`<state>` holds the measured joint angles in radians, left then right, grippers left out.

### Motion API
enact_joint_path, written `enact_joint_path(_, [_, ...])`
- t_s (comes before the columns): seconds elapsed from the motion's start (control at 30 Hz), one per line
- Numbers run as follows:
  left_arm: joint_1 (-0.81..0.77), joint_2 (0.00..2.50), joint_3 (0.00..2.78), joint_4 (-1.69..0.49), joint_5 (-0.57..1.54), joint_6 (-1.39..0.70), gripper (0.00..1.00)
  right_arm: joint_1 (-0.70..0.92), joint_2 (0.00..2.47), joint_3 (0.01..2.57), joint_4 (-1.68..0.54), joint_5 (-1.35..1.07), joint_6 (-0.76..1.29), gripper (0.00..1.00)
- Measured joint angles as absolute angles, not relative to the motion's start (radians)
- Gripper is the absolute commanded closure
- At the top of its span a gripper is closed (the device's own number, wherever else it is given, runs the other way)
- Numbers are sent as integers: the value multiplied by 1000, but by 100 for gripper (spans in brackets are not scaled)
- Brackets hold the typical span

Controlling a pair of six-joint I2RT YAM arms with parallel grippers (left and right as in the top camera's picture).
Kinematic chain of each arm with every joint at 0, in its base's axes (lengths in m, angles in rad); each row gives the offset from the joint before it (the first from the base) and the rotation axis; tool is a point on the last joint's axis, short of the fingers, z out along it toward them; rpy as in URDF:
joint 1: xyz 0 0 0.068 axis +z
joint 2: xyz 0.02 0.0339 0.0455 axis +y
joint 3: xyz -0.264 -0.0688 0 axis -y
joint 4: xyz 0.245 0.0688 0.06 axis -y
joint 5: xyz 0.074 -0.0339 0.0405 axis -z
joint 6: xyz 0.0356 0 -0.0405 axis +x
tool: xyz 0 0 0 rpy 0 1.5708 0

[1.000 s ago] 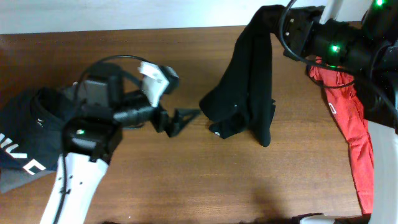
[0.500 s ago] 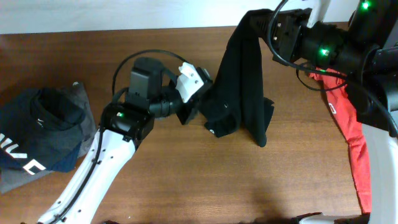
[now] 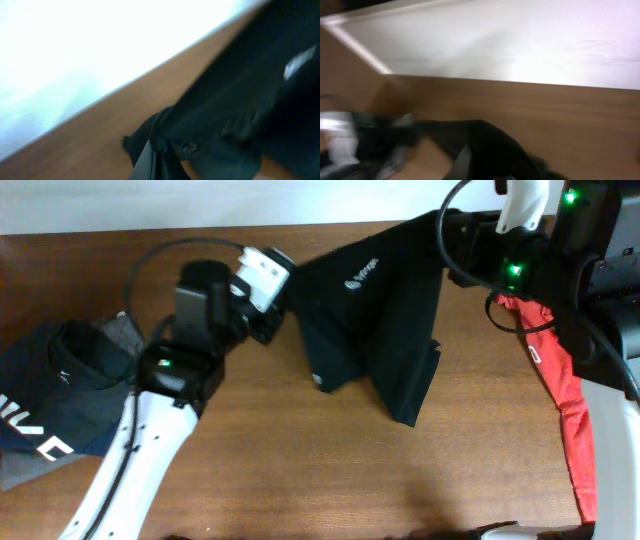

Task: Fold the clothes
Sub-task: 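Grasp the shirt's other edge with the left gripper and lift it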

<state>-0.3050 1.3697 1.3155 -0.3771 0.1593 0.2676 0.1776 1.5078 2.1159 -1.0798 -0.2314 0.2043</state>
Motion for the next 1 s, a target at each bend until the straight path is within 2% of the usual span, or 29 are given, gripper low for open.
enact_joint_path(0.33, [-301,1210,1578,-455,142,227,100,181,1397,2115,-1077,-78,175,95])
enact_joint_path(0.73, [-308,1053,1817,-593,188,227,100,190,1085,2125,-1076,-186,175,94])
enact_joint_path(1.0, [-308,1160,1835,-616,183,227,100,190,1159,2130,-1108,-191,175,93])
